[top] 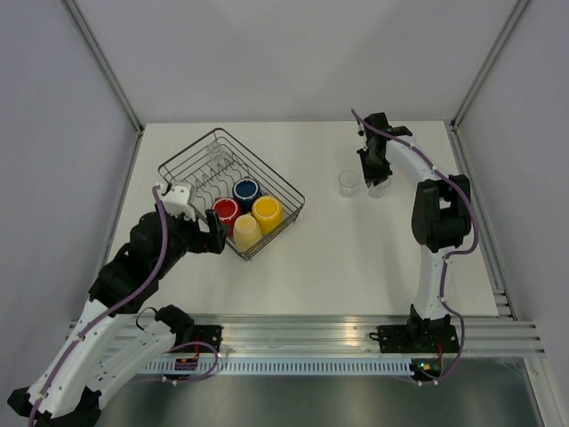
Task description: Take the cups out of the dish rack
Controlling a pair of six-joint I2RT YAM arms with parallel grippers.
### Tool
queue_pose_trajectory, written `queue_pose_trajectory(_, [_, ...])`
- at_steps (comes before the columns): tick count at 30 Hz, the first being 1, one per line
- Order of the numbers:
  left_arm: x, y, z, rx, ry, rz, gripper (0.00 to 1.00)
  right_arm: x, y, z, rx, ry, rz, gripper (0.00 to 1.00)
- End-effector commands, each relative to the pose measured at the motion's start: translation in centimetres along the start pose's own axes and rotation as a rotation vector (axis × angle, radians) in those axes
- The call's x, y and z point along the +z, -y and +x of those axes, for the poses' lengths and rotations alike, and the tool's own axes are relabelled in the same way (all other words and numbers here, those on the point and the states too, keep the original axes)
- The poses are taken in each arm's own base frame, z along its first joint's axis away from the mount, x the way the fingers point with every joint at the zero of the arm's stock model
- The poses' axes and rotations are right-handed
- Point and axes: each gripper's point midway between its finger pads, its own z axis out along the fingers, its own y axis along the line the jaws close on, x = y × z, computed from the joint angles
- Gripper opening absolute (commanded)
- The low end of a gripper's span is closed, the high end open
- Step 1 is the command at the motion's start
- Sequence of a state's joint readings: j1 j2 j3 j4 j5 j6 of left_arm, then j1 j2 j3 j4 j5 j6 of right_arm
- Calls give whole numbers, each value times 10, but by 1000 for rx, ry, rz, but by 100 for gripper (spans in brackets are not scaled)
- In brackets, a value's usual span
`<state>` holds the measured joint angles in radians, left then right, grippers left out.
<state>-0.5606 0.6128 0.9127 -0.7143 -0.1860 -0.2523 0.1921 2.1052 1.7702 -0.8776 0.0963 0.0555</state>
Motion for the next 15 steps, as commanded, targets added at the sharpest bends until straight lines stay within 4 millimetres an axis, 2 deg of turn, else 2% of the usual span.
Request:
queue_pose_trajectory(1, [3, -3, -9, 16, 32, -22, 100, -28, 7, -23, 15, 82, 20, 28])
queue_pose_trajectory(4, [5, -5, -9, 7, 27, -39, 100, -46, 7, -30, 23, 121, 6, 31])
queue_pose_trajectory(5, [6, -5, -10, 3, 27, -44, 100, -59, 6, -34, 27, 151, 0, 32])
queue_pose_trajectory(8, [9, -8, -14, -20, 26, -71, 100, -80, 8, -36, 42, 209, -6, 42])
queue_pose_trajectory(9, [9, -8, -14, -27, 21, -79, 100, -101, 8, -45, 47, 281, -21, 46])
queue_pose_trajectory(10, [9, -7, -17, -43, 20, -81, 100, -110, 3, -46, 45, 311, -58, 48])
queue_pose_trajectory(11, [14, -5, -16, -48, 0, -79, 100, -129, 0, -48, 57, 378, -82, 51])
queue_pose_trajectory(13, [17, 2, -19, -96, -17, -65, 100, -147, -4, -48, 69, 446, -122, 69])
queue_pose_trajectory(14, [24, 4, -18, -113, -36, -72, 100, -162, -9, -44, 89, 504, -162, 82])
queue_pose_trajectory(15, [27, 4, -21, -160, -33, -93, 100, -159, -11, -33, 100, 500, -175, 98])
